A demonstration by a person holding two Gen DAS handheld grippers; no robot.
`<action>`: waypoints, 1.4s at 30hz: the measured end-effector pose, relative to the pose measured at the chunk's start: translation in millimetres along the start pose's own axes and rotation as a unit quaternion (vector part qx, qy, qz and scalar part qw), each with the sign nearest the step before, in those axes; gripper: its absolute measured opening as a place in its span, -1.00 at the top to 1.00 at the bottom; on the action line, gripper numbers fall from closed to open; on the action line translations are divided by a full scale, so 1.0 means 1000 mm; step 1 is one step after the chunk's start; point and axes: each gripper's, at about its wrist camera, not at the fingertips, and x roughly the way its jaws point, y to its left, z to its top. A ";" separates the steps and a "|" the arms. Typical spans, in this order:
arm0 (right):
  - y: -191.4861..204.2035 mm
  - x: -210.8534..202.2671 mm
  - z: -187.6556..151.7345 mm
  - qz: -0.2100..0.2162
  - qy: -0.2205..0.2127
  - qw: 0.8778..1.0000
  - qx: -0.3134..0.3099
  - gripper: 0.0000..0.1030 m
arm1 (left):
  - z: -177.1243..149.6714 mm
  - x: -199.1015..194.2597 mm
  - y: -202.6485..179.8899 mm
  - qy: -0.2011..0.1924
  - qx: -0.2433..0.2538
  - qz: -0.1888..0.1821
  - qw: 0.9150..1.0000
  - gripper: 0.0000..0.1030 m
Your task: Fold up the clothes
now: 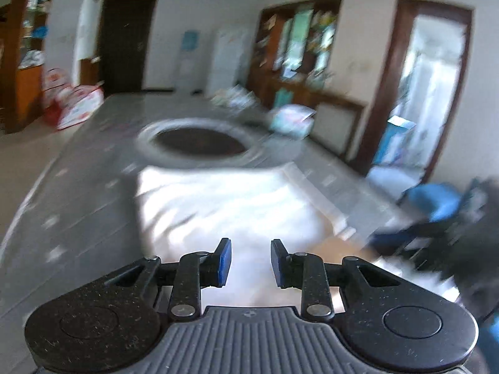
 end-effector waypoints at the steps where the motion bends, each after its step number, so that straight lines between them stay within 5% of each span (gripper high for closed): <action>1: -0.002 -0.002 0.001 -0.006 -0.004 1.000 0.007 0.29 | -0.007 0.000 0.005 0.009 -0.001 0.009 1.000 0.41; 5: -0.009 -0.010 0.005 -0.036 -0.018 0.999 0.016 0.29 | -0.029 -0.002 0.021 0.042 0.001 0.041 0.998 0.41; 9: -0.001 -0.009 0.012 -0.021 -0.020 1.000 -0.006 0.29 | -0.029 -0.004 0.027 0.041 0.001 0.053 0.998 0.44; 17: 0.029 0.026 0.014 0.037 0.004 0.998 -0.052 0.31 | 0.002 0.021 0.011 0.015 0.011 0.011 1.000 0.45; 23: 0.021 0.048 0.007 0.021 0.038 0.998 -0.055 0.38 | -0.004 0.050 0.021 0.040 0.010 0.019 0.999 0.51; 42: 0.036 0.010 -0.008 0.026 0.040 0.990 -0.130 0.45 | -0.018 0.017 0.007 0.039 0.067 0.012 0.997 0.47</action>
